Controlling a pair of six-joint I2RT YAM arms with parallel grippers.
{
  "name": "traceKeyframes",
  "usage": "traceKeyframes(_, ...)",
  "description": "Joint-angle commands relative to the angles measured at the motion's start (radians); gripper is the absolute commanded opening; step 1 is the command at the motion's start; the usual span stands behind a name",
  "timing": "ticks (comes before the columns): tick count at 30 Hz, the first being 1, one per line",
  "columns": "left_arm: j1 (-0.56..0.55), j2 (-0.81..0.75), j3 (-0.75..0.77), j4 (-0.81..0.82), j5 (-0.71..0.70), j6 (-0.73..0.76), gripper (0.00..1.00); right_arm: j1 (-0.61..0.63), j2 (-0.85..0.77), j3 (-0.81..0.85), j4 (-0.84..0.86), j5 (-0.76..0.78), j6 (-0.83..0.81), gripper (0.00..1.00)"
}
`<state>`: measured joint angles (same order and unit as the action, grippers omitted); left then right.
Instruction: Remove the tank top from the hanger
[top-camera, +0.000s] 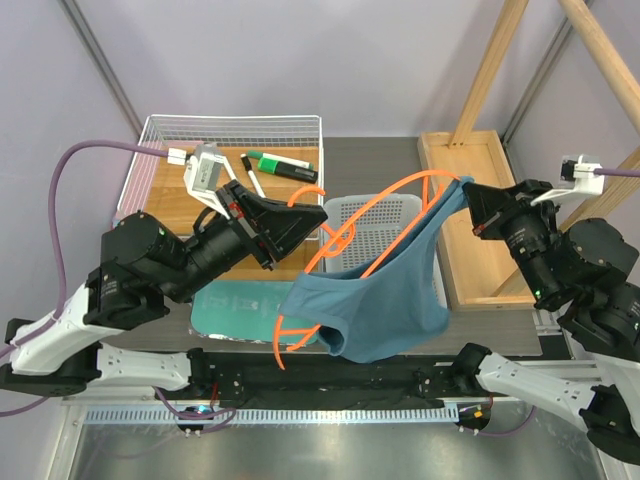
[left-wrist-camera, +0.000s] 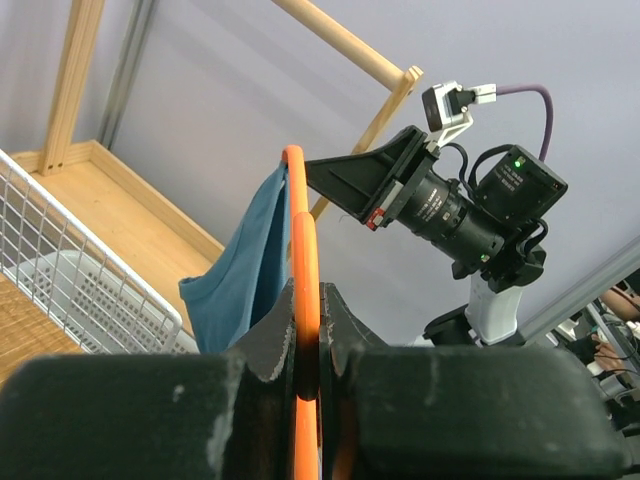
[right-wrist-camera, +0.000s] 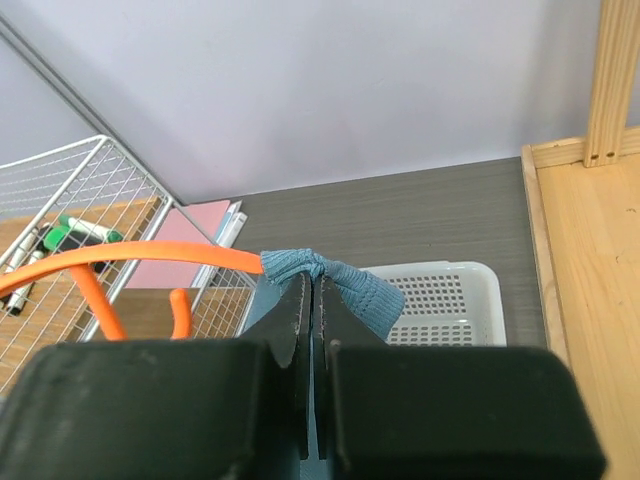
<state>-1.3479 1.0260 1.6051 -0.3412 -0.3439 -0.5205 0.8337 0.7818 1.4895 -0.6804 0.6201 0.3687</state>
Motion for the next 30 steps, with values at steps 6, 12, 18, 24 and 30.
traceKeyframes(6,-0.005,0.026,0.076,0.119,0.009,0.010,0.00,-0.001,-0.090,-0.077,-0.027,0.063,0.102,0.01)
traceKeyframes(12,-0.005,0.144,0.186,0.114,0.031,0.040,0.00,-0.001,-0.153,-0.133,-0.059,-0.088,0.090,0.01)
traceKeyframes(18,-0.005,0.281,0.314,0.068,0.029,0.043,0.00,-0.001,-0.193,-0.149,-0.136,-0.282,0.076,0.01)
traceKeyframes(24,-0.003,0.394,0.453,-0.056,0.006,0.033,0.00,-0.001,-0.239,-0.196,-0.220,-0.353,0.088,0.04)
traceKeyframes(30,0.000,0.437,0.467,-0.107,-0.061,0.040,0.00,-0.001,-0.269,-0.232,-0.257,-0.416,0.099,0.07)
